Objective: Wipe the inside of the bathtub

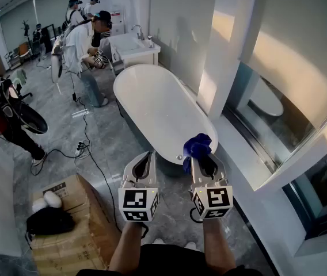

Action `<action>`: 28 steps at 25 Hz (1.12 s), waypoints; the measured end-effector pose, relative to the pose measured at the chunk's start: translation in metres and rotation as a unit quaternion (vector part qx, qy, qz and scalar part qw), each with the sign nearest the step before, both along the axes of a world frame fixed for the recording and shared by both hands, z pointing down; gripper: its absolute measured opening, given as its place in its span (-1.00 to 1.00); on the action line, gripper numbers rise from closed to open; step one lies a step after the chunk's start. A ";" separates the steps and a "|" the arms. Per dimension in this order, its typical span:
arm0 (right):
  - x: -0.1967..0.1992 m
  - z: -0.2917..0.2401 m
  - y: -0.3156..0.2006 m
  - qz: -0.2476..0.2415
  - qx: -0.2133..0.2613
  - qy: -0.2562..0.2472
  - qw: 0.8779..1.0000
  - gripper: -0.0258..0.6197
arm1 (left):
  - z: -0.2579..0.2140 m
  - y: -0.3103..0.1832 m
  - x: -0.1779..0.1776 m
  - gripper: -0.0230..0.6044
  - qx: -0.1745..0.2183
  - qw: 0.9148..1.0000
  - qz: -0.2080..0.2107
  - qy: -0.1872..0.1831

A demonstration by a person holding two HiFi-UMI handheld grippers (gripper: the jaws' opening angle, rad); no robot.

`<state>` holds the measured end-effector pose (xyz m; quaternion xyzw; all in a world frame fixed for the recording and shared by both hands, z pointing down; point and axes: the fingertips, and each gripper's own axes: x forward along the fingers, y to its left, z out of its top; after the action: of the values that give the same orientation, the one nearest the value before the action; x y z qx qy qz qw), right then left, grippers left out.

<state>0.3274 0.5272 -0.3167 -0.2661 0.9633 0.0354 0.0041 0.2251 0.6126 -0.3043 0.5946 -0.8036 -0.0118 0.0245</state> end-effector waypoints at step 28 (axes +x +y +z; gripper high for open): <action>0.067 0.000 -0.064 -0.001 0.020 -0.005 1.000 -0.73 | -0.031 0.007 0.034 -0.91 0.041 0.999 -0.033 -0.006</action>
<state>0.3949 0.4634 -0.3164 -0.2654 0.9626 0.0534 0.0138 0.2594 0.6194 -0.3357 0.5683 -0.8217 -0.0420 -0.0054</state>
